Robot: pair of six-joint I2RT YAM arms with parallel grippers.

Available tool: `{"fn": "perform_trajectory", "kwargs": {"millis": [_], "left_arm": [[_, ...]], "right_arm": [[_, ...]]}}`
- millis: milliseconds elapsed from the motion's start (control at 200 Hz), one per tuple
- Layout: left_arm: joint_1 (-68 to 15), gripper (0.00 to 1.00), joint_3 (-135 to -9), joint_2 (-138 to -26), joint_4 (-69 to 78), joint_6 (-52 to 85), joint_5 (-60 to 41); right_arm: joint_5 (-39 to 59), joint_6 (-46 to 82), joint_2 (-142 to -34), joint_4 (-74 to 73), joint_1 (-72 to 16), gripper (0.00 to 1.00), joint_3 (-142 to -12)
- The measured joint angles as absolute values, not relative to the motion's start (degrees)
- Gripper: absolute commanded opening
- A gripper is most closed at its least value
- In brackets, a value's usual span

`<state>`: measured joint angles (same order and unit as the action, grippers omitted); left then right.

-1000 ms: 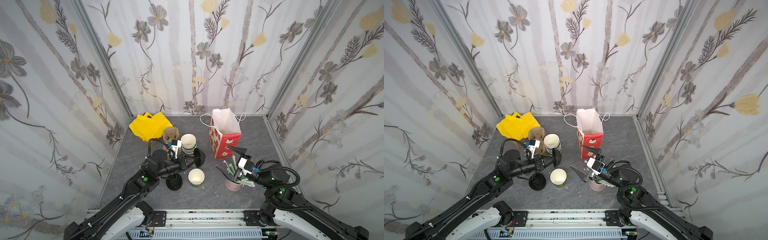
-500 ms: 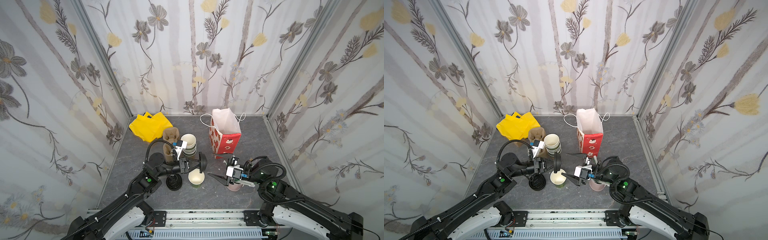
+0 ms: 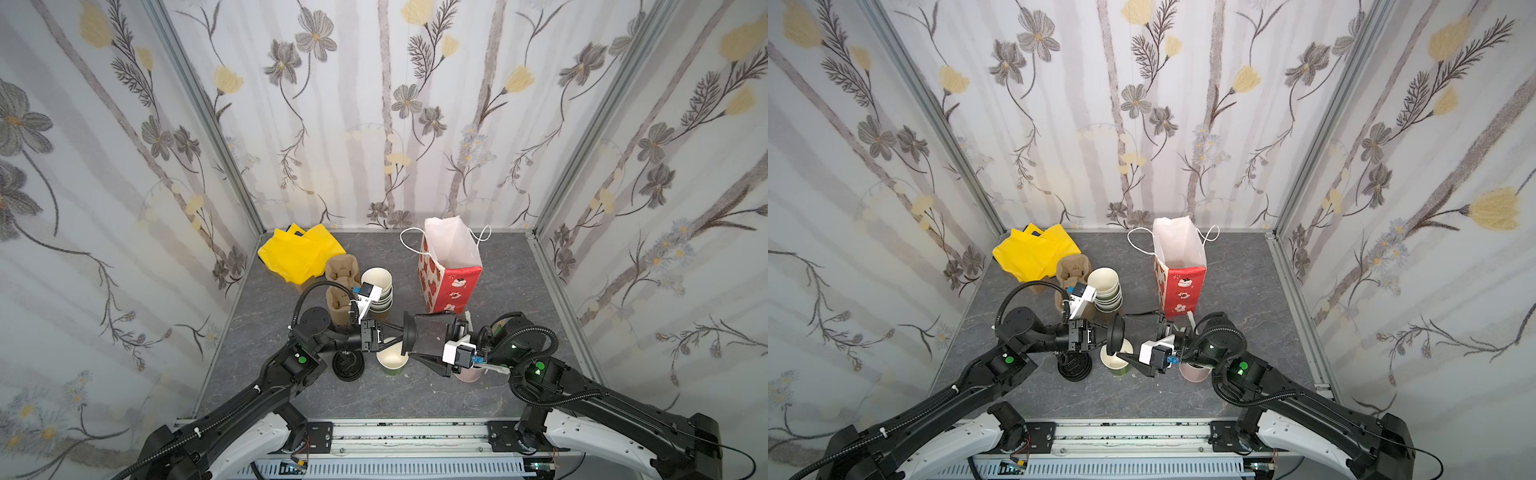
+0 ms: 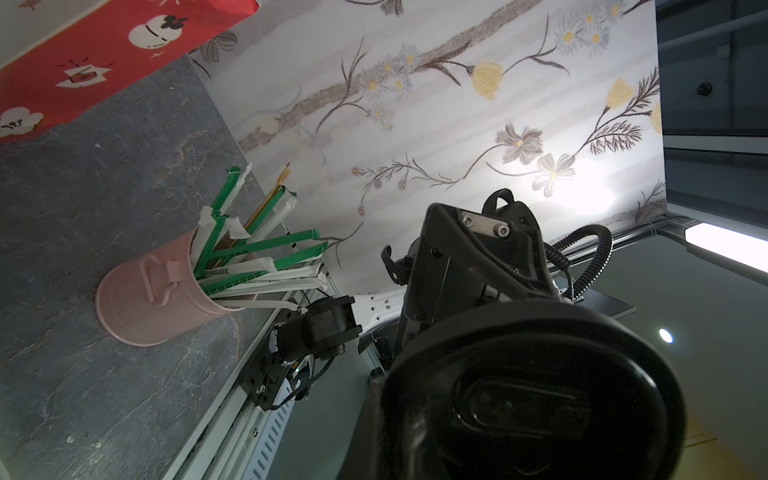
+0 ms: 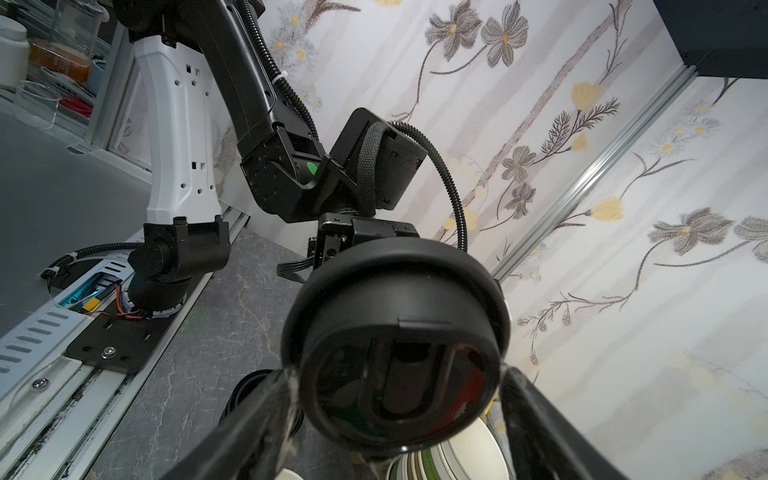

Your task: Pack the takeout coffee

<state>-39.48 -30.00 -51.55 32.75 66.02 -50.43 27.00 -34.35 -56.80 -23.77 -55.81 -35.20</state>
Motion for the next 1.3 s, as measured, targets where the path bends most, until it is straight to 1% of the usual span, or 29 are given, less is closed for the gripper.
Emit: {"fn": "perform_trajectory", "kwargs": {"millis": [300, 430, 520, 924, 1119, 1144, 1209, 1304], "left_arm": [[-39.81, 0.0, -30.0, -51.99, 32.75, 66.19, -52.14], [-40.01, 0.0, -29.98, -51.99, 32.8, 66.19, -52.16], [-40.25, 0.0, -29.98, -51.99, 32.77, 66.19, -52.42], [-40.4, 0.0, -29.26, -51.55, 32.82, 66.17, -52.1], [-40.58, 0.17, -27.55, -49.39, 32.86, 65.84, -49.71], [-40.6, 0.21, -27.16, -48.95, 32.97, 65.67, -49.23], [-40.49, 0.38, -26.44, -48.01, 32.95, 64.82, -47.86], [-40.49, 0.54, -25.67, -46.87, 32.99, 64.51, -46.02]], "right_arm": [[27.07, -35.64, -57.41, -23.64, -56.53, 0.77, -35.46], [26.98, -36.1, -57.82, -23.49, -56.9, 0.8, -35.86], [26.81, -36.56, -57.93, -23.44, -57.14, 0.8, -35.9], [26.61, -37.54, -58.46, -23.27, -57.58, 0.72, -36.03], [26.72, -37.52, -58.37, -22.59, -57.69, 0.69, -36.03], [26.72, -37.5, -58.33, -22.39, -57.69, 0.69, -36.05], [26.61, -37.5, -58.11, -21.89, -57.67, 0.68, -36.1], [26.65, -36.86, -57.63, -20.97, -57.65, 0.67, -36.1]]}}
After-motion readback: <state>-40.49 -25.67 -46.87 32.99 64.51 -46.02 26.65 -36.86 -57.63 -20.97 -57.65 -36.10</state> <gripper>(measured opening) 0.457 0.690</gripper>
